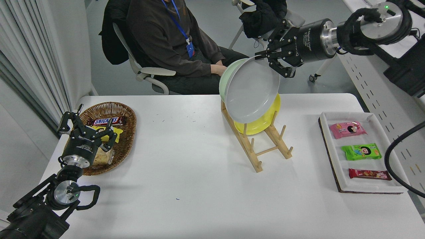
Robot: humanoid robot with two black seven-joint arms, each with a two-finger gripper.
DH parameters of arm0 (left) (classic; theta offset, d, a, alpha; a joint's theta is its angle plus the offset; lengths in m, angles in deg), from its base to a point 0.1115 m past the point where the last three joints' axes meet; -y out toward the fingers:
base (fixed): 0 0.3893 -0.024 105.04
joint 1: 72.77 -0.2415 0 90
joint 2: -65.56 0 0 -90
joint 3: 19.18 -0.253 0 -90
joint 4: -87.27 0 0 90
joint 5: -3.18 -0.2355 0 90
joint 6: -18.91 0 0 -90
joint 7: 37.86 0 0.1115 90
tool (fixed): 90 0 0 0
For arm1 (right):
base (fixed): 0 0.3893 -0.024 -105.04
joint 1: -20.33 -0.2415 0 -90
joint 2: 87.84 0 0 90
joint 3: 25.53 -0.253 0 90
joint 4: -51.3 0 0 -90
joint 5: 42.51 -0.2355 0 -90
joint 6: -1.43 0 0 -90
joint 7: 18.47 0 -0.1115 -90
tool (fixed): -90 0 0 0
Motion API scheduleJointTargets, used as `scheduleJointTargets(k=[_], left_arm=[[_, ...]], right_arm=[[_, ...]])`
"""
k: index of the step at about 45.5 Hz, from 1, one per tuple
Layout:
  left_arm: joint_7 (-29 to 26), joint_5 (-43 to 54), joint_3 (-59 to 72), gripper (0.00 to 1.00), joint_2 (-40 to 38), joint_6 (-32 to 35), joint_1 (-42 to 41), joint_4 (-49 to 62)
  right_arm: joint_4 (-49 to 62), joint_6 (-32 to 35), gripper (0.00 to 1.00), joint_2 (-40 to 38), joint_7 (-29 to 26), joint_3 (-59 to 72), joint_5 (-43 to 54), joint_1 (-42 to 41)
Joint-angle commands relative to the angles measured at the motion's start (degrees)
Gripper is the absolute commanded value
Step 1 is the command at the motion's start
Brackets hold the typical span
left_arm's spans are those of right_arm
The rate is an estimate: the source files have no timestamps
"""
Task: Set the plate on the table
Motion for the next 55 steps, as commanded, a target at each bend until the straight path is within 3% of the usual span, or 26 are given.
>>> scheduleJointTargets(k=[1,29,36,55], left_arm=[[0.0,0.0,0.0,0.98,0.0,-0.1,0.0,0.0],[0.0,0.0,0.0,0.98,0.0,0.0,0.0,0.0],[0.1,0.0,0.0,0.98,0.0,-0.1,0.0,0.0],[0.0,0.0,0.0,0.98,0.0,0.0,0.0,0.0]], right_arm=[[-1.9,-1.9,0.0,2.1,0.0,-0.1,-2.1,0.8],[-7.9,-15.9,0.0,9.9,0.0,-1.0,-6.5,3.9],[-7.2,-16.5,0.0,13.8,0.0,-4.6,-6.7,8.8],[-3.0,-25.7,0.0,20.1,0.0,-12.2,-6.7,17.8]])
